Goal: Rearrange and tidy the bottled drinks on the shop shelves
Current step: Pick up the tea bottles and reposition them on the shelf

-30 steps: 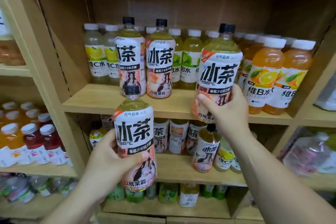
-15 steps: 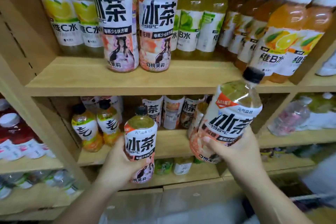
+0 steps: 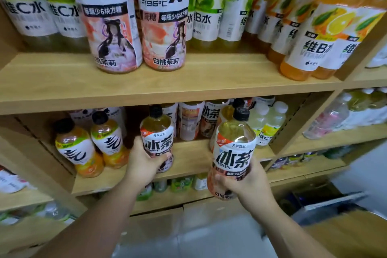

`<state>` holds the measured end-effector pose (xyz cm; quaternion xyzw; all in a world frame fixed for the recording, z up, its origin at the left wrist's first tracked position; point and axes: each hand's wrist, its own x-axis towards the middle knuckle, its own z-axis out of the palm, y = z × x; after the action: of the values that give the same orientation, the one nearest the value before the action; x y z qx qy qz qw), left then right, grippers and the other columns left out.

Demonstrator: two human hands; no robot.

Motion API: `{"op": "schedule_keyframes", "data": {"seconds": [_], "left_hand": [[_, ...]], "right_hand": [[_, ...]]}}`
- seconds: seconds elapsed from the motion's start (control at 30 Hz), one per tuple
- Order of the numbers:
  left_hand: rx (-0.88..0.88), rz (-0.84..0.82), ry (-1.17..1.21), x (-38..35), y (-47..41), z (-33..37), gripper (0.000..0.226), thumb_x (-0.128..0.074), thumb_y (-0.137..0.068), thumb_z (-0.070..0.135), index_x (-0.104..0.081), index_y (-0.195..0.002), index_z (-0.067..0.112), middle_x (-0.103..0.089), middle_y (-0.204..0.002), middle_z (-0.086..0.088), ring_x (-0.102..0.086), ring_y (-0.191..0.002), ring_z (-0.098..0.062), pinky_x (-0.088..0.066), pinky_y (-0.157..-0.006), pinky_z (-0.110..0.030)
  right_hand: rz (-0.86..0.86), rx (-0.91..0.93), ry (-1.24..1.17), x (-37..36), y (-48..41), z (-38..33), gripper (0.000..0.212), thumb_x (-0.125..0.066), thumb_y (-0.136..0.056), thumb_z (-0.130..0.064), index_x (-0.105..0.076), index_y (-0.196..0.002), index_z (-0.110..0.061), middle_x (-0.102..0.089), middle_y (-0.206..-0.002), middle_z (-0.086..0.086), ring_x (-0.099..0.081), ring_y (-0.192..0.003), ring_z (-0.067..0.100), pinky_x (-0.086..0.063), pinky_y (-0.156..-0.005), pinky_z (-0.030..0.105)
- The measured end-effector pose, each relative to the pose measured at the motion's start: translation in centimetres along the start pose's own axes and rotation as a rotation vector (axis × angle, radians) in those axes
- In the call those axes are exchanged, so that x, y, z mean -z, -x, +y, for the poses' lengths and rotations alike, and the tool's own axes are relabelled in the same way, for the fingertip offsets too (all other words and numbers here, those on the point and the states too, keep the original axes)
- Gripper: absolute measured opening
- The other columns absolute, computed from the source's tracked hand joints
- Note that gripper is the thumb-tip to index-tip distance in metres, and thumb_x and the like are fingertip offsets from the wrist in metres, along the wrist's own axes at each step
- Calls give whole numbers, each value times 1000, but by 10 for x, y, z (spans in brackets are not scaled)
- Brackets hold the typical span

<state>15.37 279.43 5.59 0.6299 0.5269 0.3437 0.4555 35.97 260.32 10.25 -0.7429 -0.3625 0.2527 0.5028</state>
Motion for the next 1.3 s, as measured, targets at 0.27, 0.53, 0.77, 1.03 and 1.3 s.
{"op": "schedule_keyframes", "data": {"seconds": [0.27,0.53,0.77,1.03,1.3], "left_hand": [[-67,-26,-26,-16,-9,-5,75,-94,-67,19,-40,-118,27,-58,-117,8,-56,-108,-11,-46,-89,-27],[-70,-18,-40,-16,-13,-9,76,-95,-66,22,-40,-118,30,-55,-107,21,-57,-107,-8,-46,-89,-27],[-49,-11,-10,-16,-13,-8,75,-95,-65,20,-44,-119,32,-58,-108,24,-60,-100,-1,-50,-90,-27],[-68,5,-31,-13,-7,-11,70,-96,-62,29,-51,-116,33,-64,-112,18,-64,-106,-6,-55,-89,-30],[-61,-39,10,-6,0,-16,69,-87,-76,11,-53,-135,19,-65,-116,9,-61,-97,15,-50,-81,-5]], "right_hand": [[-17,-44,34,-33,-20,14,73,-97,-59,-21,-56,-119,-32,-73,-108,-18,-68,-101,-1,-56,-86,29],[-23,6,42,-86,-64,13,76,-95,-66,-19,-50,-126,-23,-68,-116,-12,-65,-109,3,-55,-88,26],[-22,-22,39,-104,-76,22,80,-94,-68,-19,-48,-133,-24,-65,-124,-12,-60,-115,7,-47,-94,19],[27,-64,185,-102,-68,23,76,-92,-70,-35,-54,-135,-24,-69,-122,-11,-64,-112,13,-48,-92,25],[22,-65,324,-102,-78,20,66,-88,-76,-39,-57,-131,-21,-72,-119,-2,-67,-111,21,-49,-88,26]]}}
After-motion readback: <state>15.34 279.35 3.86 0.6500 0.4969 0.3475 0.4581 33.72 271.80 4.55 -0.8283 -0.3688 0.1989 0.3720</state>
